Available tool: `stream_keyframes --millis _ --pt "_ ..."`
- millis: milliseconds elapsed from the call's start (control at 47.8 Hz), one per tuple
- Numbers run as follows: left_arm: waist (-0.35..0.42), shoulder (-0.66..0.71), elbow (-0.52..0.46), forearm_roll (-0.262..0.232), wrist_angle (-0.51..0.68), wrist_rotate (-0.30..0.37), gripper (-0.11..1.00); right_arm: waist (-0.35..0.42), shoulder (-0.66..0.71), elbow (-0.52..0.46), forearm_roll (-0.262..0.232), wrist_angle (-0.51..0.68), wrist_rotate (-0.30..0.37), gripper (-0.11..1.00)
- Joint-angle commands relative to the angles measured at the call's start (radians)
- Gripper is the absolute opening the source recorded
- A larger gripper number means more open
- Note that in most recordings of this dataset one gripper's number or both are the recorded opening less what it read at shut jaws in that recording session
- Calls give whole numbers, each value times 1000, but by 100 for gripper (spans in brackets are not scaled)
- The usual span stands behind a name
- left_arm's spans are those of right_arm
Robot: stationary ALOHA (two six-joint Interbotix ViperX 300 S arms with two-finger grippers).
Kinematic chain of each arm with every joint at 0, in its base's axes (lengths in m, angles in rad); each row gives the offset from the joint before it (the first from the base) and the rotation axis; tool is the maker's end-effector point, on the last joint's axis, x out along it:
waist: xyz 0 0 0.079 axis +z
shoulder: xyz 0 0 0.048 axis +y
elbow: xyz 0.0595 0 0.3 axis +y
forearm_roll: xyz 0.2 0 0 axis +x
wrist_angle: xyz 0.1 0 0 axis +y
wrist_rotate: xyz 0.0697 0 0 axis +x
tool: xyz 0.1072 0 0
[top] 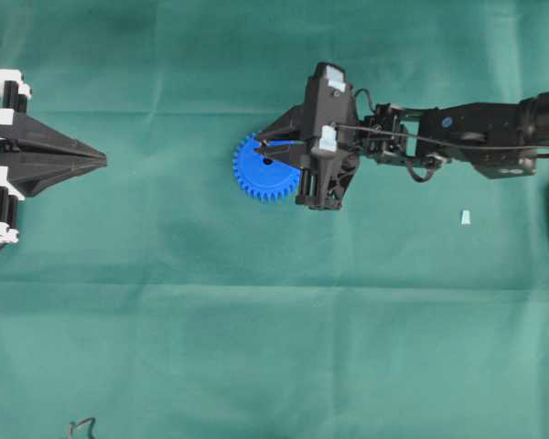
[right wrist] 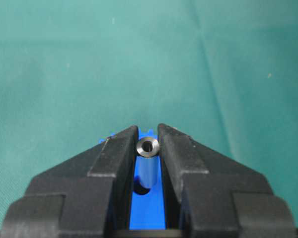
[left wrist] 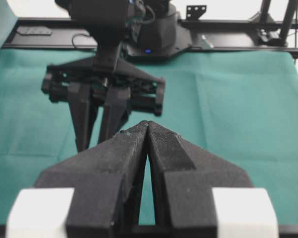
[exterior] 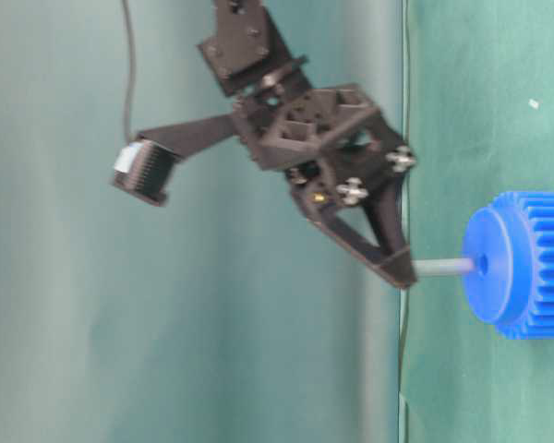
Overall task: Insert the shaft into the center hole of the gear.
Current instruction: 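Lower the shaft into the gear's center hole with the right gripper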
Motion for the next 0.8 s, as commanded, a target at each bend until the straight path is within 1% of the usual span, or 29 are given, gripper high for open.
stream_keyframes --millis 0,545,775 --pt "0 6 -25 3 -6 0 0 9 0 -12 3 -23 9 16" --pt "0 6 -25 3 -5 0 0 11 6 -3 3 -41 17 16" --pt "0 6 -25 3 -5 0 0 21 61 -3 3 -35 34 16"
